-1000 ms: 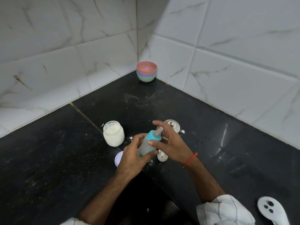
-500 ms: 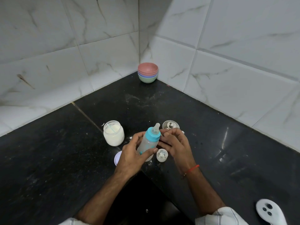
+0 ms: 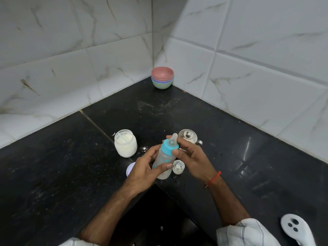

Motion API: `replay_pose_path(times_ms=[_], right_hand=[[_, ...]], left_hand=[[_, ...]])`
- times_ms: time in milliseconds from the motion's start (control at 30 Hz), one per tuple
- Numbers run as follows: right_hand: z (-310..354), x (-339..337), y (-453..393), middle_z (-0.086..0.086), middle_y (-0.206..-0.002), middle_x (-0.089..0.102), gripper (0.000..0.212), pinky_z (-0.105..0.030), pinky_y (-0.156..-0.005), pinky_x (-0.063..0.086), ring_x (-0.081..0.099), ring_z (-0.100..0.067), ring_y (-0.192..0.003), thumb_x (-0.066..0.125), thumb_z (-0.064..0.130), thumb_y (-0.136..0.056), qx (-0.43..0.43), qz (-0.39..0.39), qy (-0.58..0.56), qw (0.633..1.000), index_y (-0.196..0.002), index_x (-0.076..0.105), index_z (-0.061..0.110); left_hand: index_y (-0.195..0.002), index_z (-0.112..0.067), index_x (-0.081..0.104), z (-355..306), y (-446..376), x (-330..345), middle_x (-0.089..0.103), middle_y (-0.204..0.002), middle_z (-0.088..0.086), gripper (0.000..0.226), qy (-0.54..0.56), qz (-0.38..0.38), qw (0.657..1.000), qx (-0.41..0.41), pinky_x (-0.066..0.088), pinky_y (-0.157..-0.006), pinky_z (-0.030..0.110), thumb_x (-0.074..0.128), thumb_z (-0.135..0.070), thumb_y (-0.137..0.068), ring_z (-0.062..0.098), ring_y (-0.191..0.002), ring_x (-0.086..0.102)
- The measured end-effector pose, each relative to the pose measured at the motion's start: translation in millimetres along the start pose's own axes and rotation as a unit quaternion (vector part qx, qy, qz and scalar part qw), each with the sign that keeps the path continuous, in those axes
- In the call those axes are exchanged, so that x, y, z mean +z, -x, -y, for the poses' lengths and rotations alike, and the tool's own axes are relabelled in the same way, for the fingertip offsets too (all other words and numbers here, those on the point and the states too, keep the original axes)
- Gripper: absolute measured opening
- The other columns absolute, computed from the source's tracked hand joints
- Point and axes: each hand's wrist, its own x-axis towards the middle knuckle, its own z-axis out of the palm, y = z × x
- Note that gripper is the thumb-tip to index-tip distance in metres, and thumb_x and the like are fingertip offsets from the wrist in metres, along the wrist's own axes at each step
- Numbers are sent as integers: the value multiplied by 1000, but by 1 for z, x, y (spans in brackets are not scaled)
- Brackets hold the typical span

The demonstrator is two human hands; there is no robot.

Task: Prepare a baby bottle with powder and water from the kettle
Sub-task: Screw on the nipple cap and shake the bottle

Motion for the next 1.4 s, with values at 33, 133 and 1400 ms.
replay_pose_path(times_ms=[33, 133, 1400], right_hand=[[1, -1, 0, -11, -139, 66, 48, -48, -110, 50, 61, -26, -132, 57, 13, -99, -1, 17, -6, 1000, -145, 52, 2], [5, -3, 3, -12, -143, 63, 47, -44, -112, 49, 58, -28, -135, 52, 9, -100, -12, 49, -30, 998, -146, 49, 0], [20, 19, 0, 2, -120, 73, 47, -45, -96, 60, 70, -18, -114, 81, 10, -87, 12, -51, 31, 998, -130, 63, 13]], left_hand=[[-138, -23, 53, 0, 1, -2, 72, -125, -12, 60, 4, 12, 1000, 0, 56, -98, 26, 81, -32, -86, 11, -119, 68], [-141, -16, 51, 1, 3, -7, 71, -127, -12, 59, 4, 35, 999, 4, 53, -99, 24, 73, -21, -87, 13, -123, 66], [-135, -44, 51, 7, -1, -16, 65, -129, -27, 59, -30, 11, 999, 23, 54, -95, 21, 76, -40, -81, 1, -124, 62]])
